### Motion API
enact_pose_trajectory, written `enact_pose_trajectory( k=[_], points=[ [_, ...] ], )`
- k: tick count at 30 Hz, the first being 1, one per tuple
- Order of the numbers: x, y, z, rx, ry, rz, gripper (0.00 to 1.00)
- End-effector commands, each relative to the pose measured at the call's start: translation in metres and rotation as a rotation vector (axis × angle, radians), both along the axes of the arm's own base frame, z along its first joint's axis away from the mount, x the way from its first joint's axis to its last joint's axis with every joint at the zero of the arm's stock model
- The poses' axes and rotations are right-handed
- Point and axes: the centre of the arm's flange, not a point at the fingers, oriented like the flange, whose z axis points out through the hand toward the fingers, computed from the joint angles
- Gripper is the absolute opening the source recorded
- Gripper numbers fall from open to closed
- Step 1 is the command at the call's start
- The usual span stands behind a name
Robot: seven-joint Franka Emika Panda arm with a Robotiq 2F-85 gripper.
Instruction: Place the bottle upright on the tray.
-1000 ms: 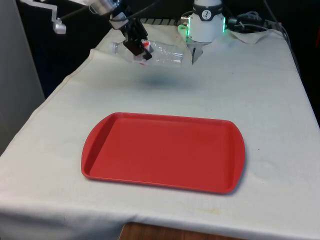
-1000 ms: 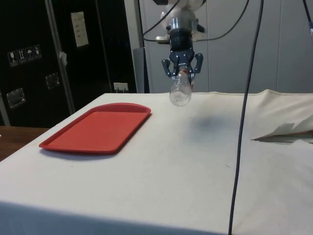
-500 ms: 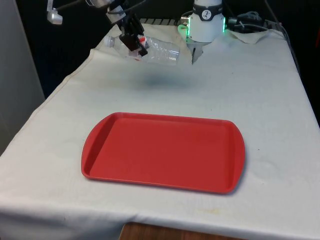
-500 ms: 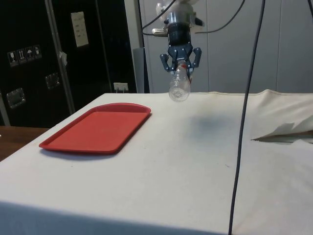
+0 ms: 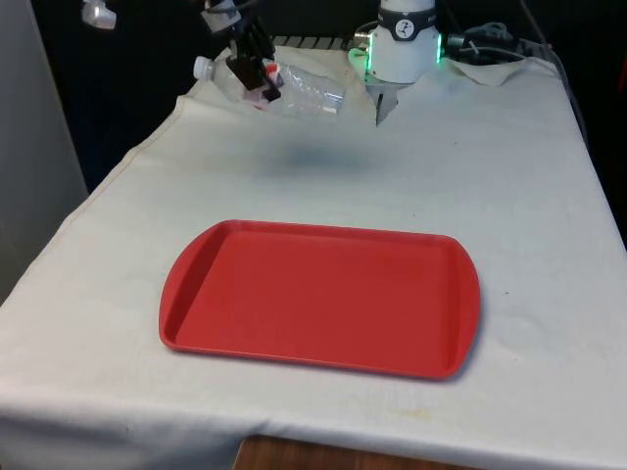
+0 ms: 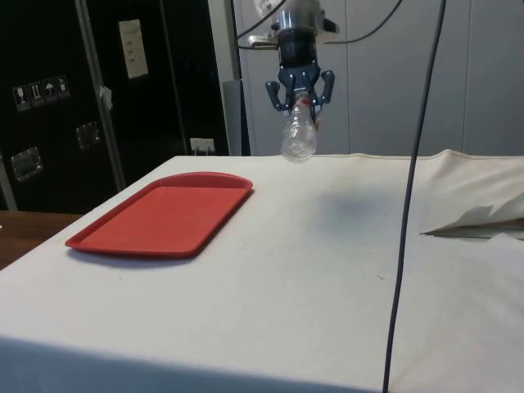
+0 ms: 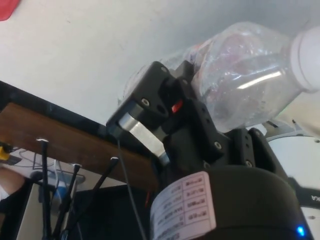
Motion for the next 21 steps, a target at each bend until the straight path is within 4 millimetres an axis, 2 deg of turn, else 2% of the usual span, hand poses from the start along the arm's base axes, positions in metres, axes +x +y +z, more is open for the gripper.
enact_pose_trajectory(
  k=[1,13,21],
  points=[
    [0.002,0.0,0.005,-0.02,-0.005,-0.003,0.03],
    [0.005,-0.003,0.017,-0.045,0.001,0.006,0.03],
    [0.009,-0.004,0.032,-0.096,-0.005,0.008,0.03]
  ],
)
